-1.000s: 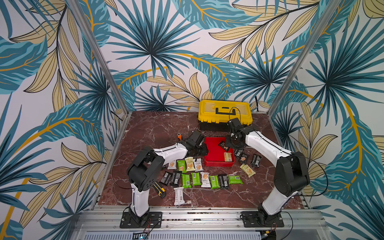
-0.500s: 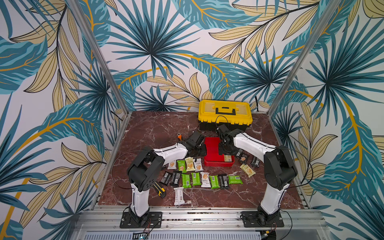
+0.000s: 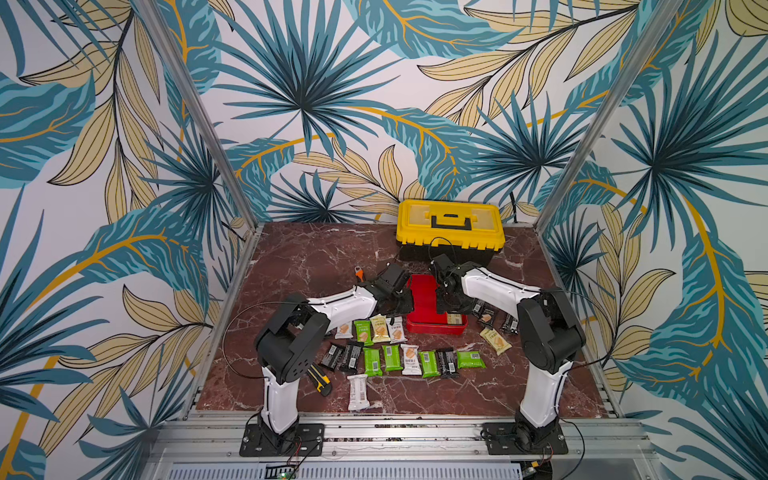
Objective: Take the cookies out of the storage box
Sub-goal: Pick up the cookie from the storage box.
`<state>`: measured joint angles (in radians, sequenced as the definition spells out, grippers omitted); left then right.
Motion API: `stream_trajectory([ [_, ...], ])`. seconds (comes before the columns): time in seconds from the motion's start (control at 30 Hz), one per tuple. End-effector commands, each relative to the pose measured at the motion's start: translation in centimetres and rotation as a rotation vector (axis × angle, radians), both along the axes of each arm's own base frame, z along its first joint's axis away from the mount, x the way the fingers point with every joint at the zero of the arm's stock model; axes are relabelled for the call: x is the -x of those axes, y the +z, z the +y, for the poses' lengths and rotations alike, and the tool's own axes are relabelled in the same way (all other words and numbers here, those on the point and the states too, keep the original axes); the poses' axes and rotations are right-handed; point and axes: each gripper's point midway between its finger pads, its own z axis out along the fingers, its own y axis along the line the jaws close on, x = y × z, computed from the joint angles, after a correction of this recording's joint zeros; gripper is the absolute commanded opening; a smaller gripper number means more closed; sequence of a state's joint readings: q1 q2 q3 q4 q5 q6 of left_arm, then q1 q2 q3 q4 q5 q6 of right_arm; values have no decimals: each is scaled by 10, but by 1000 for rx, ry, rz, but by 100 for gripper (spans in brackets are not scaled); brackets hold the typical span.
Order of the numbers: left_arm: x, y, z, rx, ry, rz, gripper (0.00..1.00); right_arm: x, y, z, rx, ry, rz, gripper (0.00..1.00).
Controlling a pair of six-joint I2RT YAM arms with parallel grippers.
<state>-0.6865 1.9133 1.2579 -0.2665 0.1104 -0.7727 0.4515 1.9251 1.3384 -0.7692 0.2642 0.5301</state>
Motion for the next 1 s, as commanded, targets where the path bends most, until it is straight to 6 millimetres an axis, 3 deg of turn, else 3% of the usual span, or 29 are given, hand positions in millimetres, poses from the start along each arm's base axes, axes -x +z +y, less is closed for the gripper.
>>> stream_trajectory([
  [0.0, -5, 13, -4, 10, 3, -23, 22, 7, -17, 1, -17, -22, 33, 61],
  [0.17, -9, 17, -9, 34, 1, -42, 22, 7, -16, 18, -94, -14, 38, 61],
  [0.37, -9, 15, -9, 37, 4, -36, 22, 1, 18, 48, -247, 20, -23, 61],
  [0.5, -9, 15, -10, 42, 5, -37, 22, -3, 33, 35, -189, 39, -77, 63],
  [0.7, -10, 15, -10, 44, 8, -38, 22, 11, 12, 16, -86, 60, 4, 64],
  [0.97, -11, 16, -12, 51, 10, -40, 21, 22, -12, 17, -76, 121, 88, 66],
])
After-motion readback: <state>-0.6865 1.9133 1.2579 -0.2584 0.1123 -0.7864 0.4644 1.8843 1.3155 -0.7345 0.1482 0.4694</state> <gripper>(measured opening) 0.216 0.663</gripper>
